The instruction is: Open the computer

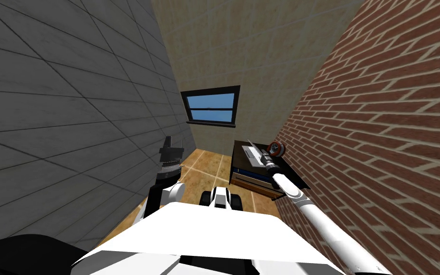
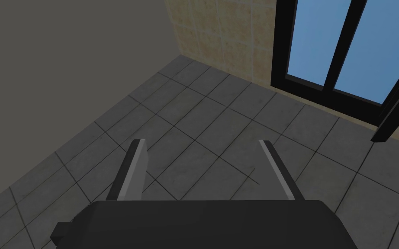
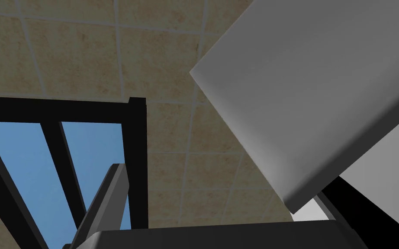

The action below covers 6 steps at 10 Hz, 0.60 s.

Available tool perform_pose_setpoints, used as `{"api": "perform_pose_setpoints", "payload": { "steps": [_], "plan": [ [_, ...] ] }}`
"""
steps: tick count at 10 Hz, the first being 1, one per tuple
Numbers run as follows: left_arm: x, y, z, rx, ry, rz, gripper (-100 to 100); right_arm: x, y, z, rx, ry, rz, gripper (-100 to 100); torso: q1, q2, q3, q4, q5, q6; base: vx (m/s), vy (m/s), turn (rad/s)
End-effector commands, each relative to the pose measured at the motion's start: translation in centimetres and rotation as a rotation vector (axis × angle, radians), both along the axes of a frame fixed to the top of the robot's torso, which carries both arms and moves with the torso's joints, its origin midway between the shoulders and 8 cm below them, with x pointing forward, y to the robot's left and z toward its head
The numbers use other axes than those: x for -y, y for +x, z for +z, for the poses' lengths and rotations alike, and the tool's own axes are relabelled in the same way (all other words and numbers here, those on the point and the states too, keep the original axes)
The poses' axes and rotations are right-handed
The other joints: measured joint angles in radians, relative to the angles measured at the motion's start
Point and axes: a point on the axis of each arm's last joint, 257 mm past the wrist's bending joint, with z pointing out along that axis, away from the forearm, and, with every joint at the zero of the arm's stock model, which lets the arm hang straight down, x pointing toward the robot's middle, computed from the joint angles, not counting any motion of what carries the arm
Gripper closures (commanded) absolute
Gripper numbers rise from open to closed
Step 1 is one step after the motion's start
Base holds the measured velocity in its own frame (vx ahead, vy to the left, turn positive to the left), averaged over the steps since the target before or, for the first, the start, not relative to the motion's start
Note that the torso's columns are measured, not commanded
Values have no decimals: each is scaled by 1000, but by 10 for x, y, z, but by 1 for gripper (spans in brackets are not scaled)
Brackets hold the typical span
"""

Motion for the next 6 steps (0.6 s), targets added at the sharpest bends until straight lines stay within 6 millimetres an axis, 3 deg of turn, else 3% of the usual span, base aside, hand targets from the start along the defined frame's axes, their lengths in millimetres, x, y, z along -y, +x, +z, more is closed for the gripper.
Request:
{"api": "perform_pose_setpoints", "payload": {
  "steps": [1, 6],
  "plan": [
    [0, 0, 0, 0, 0, 0, 0, 0, 0, 0, 0, 6, -1, 0, -1, -1, 0, 0, -1, -1, 0, 0, 0],
    [0, 0, 0, 0, 0, 0, 0, 0, -1, -3, -5, 6, -1, 0, -2, -2, -1, -1, -1, -1, 0, 0, 0]
  ]
}}
